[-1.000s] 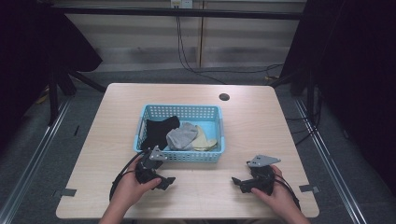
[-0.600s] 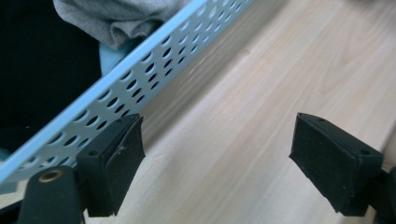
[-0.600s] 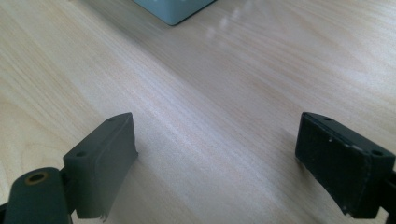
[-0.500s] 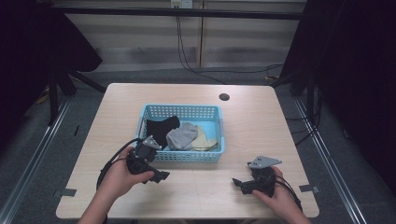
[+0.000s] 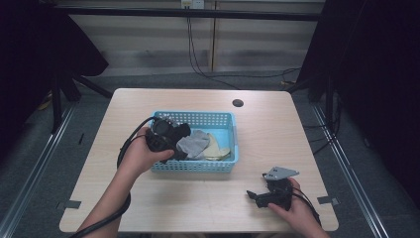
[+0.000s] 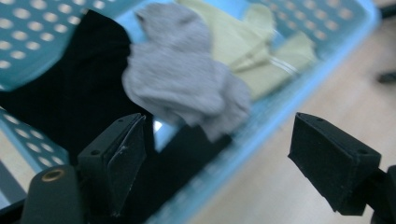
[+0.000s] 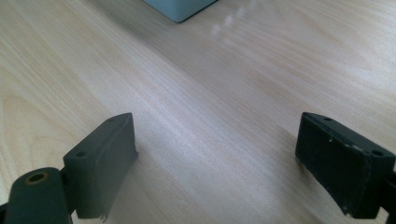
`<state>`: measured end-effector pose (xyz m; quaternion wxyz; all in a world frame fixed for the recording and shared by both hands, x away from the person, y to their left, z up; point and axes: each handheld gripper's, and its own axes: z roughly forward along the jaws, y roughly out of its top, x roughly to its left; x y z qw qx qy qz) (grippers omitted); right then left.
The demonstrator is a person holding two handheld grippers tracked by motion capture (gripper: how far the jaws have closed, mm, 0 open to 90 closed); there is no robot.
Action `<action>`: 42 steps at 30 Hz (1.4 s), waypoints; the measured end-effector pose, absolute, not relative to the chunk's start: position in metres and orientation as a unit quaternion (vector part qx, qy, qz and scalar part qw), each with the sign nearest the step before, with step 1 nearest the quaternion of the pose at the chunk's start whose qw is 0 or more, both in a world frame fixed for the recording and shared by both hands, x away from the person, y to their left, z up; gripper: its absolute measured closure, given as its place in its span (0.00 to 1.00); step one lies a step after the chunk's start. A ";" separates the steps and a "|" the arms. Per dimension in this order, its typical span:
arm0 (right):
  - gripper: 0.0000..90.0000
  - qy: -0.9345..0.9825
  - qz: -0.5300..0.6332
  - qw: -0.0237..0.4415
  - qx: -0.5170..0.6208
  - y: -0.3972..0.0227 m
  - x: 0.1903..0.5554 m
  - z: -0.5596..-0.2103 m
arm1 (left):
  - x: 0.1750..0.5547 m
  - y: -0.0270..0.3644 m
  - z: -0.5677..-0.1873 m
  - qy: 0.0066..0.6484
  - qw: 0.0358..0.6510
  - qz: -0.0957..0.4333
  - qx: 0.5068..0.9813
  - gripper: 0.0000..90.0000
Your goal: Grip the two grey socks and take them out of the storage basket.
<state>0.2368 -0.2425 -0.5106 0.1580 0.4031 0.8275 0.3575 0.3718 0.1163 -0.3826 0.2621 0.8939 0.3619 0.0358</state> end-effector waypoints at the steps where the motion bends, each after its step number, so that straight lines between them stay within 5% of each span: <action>1: 0.13 0.827 0.357 0.158 0.403 -0.243 0.235 -0.511 | 0.385 0.115 -0.386 0.376 0.262 0.035 0.888 0.20; 9: 0.13 0.827 0.357 0.158 0.405 -0.240 0.237 -0.510 | 0.413 0.104 -0.402 0.414 0.247 0.038 0.875 0.20; 28: 0.13 0.828 0.359 0.159 0.401 -0.238 0.239 -0.511 | 0.425 0.100 -0.445 0.466 0.243 0.004 0.851 0.44; 31: 0.13 0.828 0.358 0.156 0.403 -0.238 0.238 -0.511 | 0.425 0.100 -0.448 0.475 0.236 -0.002 0.848 0.54; 37: 0.13 0.828 0.359 0.156 0.401 -0.238 0.238 -0.511 | 0.426 0.101 -0.445 0.500 0.201 -0.019 0.842 0.90; 42: 0.13 0.829 0.359 0.156 0.401 -0.238 0.238 -0.511 | 0.427 0.100 -0.439 0.504 0.207 -0.030 0.838 0.95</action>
